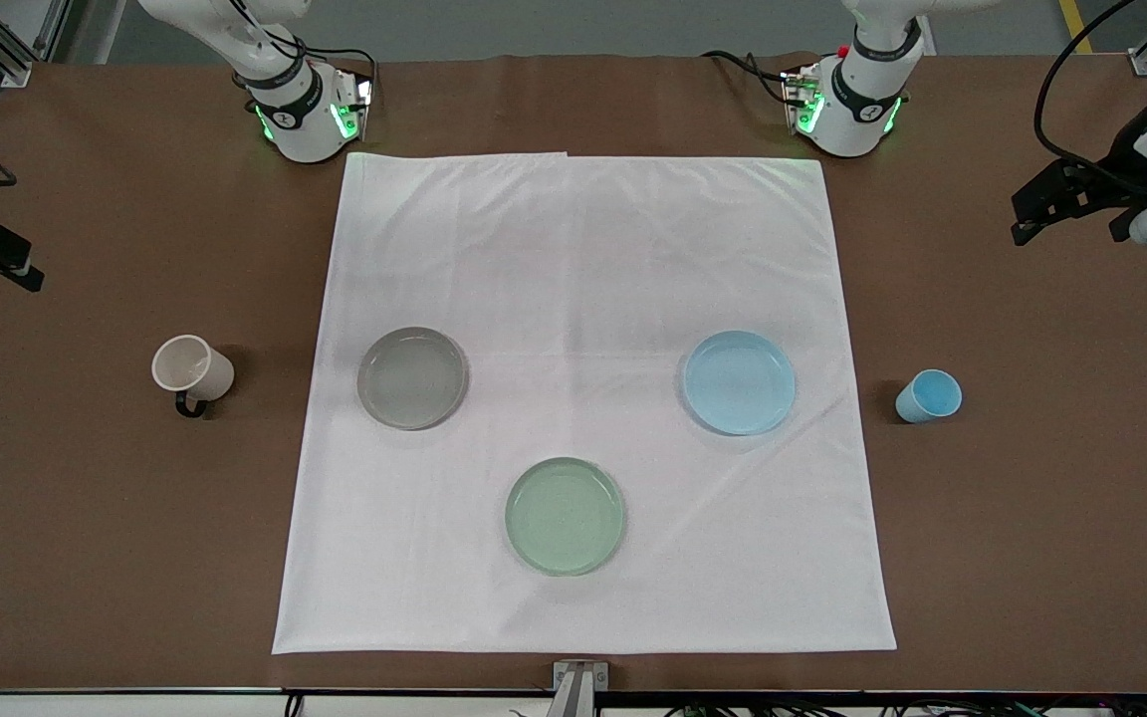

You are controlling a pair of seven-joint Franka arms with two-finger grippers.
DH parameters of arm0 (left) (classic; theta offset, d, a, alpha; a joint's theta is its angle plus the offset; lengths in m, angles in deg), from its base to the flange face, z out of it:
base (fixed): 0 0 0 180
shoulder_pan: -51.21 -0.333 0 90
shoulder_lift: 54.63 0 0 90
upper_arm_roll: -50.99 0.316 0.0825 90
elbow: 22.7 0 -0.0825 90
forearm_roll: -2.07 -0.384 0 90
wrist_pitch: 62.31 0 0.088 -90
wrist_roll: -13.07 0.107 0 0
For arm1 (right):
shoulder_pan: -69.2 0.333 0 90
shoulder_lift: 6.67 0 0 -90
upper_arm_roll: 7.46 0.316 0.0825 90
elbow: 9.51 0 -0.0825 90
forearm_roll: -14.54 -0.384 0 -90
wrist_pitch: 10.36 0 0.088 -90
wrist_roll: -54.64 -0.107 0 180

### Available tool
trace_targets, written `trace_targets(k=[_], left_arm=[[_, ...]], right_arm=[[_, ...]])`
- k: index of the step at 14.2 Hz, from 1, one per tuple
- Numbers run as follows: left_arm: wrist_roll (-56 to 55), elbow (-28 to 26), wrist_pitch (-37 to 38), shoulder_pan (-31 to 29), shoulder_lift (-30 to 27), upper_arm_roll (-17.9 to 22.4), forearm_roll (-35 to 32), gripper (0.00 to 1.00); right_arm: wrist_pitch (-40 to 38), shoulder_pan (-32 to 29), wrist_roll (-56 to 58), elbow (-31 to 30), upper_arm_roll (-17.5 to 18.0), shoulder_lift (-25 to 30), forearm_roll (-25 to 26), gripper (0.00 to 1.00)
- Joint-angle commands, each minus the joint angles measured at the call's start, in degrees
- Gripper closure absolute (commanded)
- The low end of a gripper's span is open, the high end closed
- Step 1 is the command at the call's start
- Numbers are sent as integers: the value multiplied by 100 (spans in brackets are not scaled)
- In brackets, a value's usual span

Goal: Place blue cup in blue plate and white mug in gray plate
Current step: 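Move the left gripper toward the blue cup while the right gripper reaches the mug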

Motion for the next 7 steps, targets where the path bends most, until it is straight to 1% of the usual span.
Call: trace_targets(k=[1,4,6,7], left_arm=[[94,37,30,-51,-20,10,124,0],[112,55,30,-69,41,54,45,0],[251,2,39,-87,190,325,54,0],[462,-76,48,-113,321,352,62,0]], right_arm=[[-78,21,-3,132,2,-49,65,0],[-70,12,-12,123,2,-49,65,0],[-78,4,-12,123,2,-58,73,0],[-70,3,-20,123,2,-58,73,0]])
